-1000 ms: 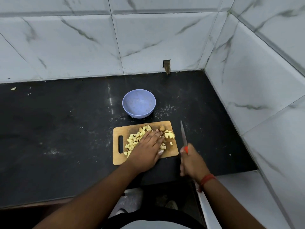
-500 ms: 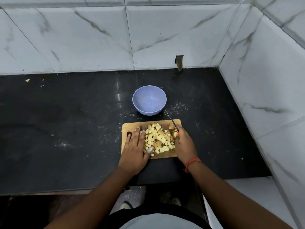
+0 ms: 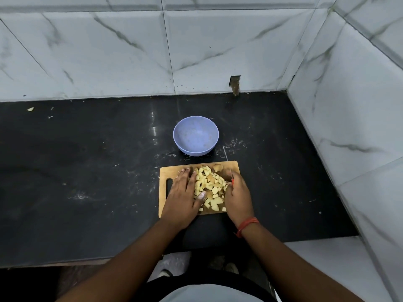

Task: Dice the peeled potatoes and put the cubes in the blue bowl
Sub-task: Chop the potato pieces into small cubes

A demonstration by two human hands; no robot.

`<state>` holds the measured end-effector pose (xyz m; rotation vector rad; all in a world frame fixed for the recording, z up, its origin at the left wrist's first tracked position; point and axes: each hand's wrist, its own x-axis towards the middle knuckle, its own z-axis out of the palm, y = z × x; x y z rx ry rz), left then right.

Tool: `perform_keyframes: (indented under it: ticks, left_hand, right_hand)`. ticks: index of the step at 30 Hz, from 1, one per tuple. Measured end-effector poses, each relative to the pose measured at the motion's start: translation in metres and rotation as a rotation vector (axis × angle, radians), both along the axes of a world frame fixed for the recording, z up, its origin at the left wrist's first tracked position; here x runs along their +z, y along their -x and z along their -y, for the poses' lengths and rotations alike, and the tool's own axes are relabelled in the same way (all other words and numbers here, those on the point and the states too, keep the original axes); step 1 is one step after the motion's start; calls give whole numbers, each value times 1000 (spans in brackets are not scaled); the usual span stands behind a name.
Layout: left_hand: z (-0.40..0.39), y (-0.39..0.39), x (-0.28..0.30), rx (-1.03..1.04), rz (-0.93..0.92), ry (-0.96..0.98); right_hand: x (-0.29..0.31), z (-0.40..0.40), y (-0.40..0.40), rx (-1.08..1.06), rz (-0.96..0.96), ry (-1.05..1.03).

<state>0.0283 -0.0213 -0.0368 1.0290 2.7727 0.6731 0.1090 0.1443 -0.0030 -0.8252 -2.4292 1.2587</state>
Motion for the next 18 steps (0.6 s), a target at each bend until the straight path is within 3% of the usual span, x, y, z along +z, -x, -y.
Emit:
perform_keyframes:
  ticks: [5,10,18]
  left_hand:
    - [-2,2,7,8,-65,-39]
    - [-27,12,27,-247,-197,17]
    - [-68,34,41,-319,-106,281]
  right_hand:
    - [3,5,3,118,25,58]
    - [2,-10,7,-157,-45,127]
    - [2,-12,8,-150,-51,280]
